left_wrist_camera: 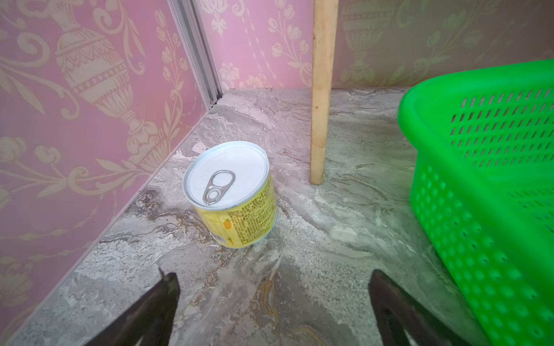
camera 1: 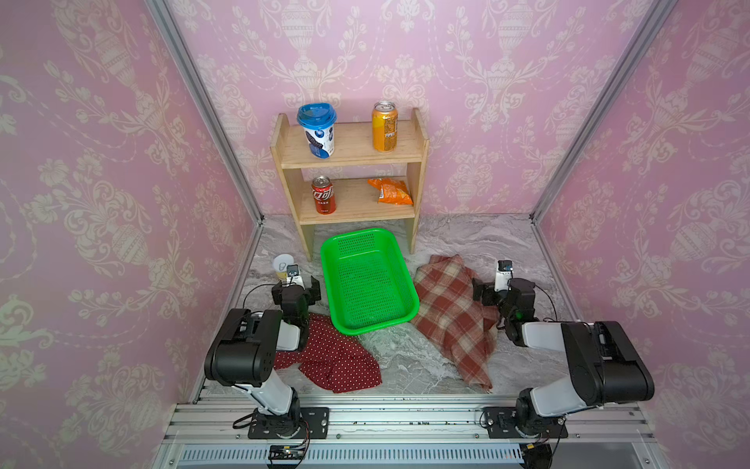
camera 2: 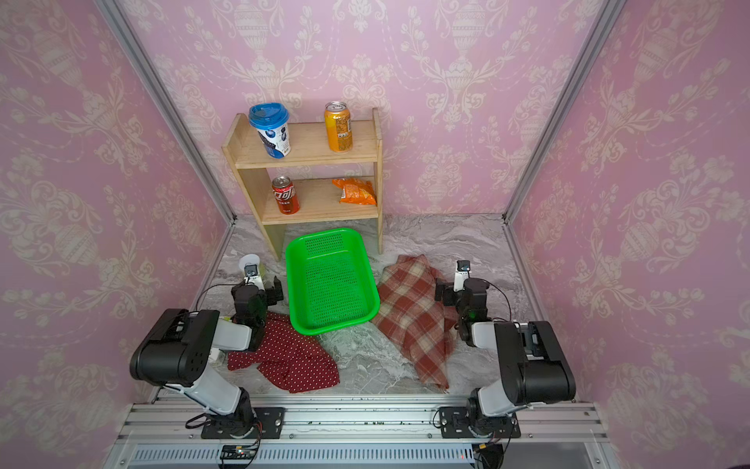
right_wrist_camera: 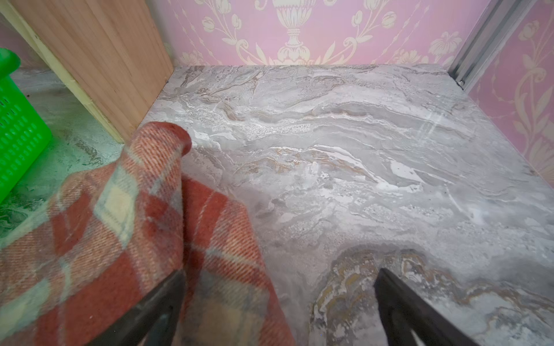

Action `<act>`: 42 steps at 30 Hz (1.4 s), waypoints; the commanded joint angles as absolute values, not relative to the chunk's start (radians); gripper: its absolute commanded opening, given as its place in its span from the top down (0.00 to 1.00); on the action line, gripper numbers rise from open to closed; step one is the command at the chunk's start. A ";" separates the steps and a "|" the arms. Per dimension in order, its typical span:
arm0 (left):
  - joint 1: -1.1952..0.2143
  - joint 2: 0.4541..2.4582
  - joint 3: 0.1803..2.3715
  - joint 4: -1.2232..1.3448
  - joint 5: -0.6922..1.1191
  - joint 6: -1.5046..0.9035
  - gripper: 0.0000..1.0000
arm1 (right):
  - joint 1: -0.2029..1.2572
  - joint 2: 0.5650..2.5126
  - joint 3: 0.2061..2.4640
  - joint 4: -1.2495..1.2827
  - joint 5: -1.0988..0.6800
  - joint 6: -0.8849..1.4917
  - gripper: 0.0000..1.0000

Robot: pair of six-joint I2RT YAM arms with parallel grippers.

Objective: Roll up the skirts
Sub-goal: Flatten out the skirt at the center of the board.

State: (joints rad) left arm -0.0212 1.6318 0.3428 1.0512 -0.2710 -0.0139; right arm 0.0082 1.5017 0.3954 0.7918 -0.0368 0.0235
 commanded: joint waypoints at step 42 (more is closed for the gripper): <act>-0.176 0.797 0.504 0.170 -0.181 -0.114 0.20 | 0.050 1.196 0.863 -0.149 -0.092 0.255 0.09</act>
State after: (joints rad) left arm -0.1028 0.8528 0.4808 0.4122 -0.3016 -0.0818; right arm 0.0353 1.1652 0.7853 0.1005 0.0410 0.1978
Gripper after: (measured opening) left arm 0.797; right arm 0.912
